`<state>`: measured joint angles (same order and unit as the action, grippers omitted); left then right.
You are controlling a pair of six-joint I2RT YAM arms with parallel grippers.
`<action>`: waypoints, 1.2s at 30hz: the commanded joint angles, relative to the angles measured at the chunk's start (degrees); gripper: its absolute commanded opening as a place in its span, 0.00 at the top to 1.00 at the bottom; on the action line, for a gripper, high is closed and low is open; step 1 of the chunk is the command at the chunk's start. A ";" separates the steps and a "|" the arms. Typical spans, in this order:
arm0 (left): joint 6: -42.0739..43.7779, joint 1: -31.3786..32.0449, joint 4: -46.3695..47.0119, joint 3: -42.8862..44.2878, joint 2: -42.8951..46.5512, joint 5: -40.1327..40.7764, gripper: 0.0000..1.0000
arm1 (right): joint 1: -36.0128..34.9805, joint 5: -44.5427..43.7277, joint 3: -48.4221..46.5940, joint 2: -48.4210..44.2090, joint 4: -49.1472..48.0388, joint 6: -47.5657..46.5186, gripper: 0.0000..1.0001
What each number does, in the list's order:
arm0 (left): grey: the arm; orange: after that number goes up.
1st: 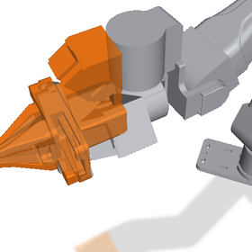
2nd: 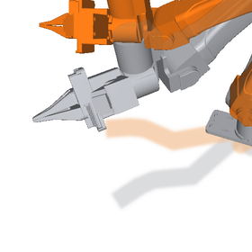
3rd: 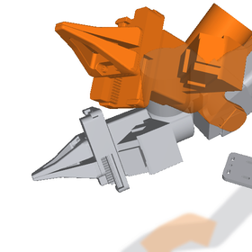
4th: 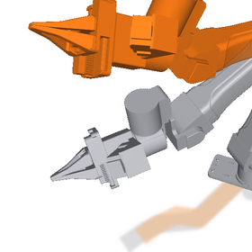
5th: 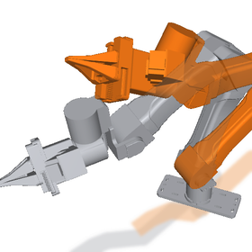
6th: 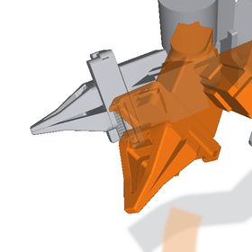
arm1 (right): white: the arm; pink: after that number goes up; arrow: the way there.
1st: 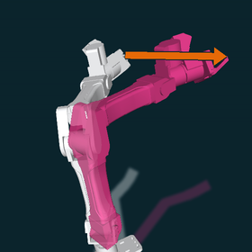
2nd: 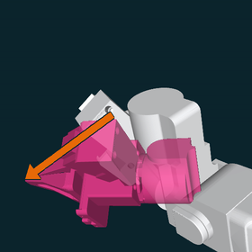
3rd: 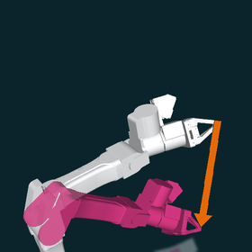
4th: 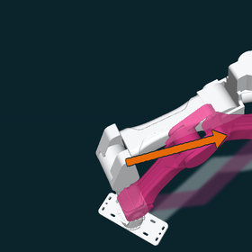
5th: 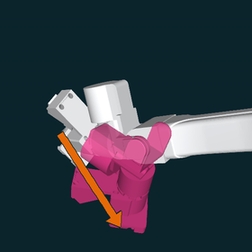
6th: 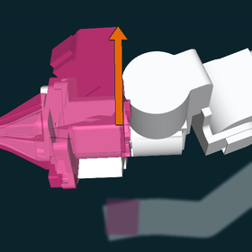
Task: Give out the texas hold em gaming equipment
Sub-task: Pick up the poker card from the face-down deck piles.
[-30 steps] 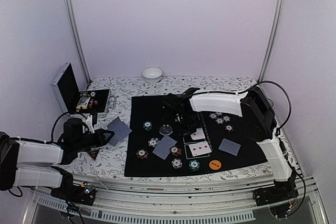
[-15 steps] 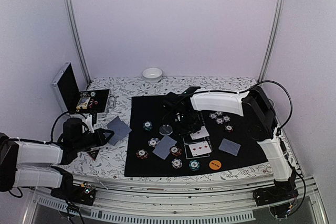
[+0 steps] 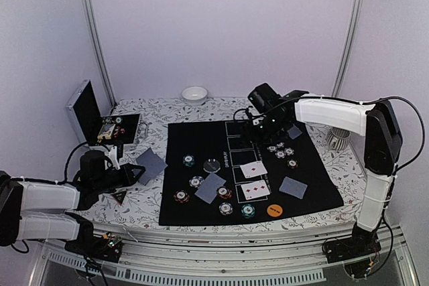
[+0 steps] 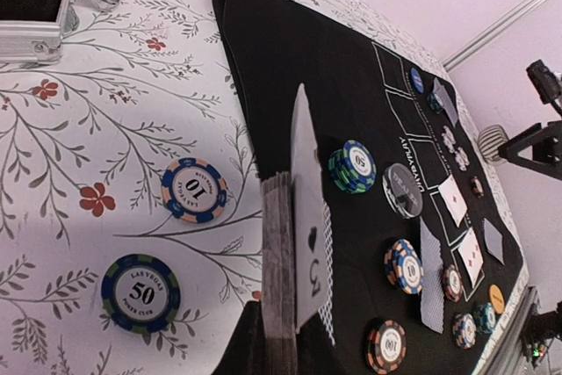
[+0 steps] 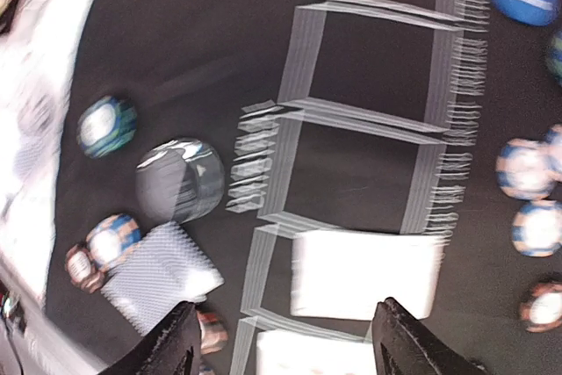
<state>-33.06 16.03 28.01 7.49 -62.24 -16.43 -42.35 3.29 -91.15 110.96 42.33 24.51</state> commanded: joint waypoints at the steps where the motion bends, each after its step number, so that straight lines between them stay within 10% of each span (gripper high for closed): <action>1: 0.94 -0.42 -0.09 -0.11 0.76 0.41 1.00 | 4.77 0.20 6.66 0.28 -3.45 -0.81 0.28; 36: 1.64 -0.42 -1.12 0.55 1.07 0.56 1.00 | 0.30 2.54 8.93 8.22 -3.08 0.17 0.39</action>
<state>-32.51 15.99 26.63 7.49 -61.60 -15.97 -40.34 4.45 -82.13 117.60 37.43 23.31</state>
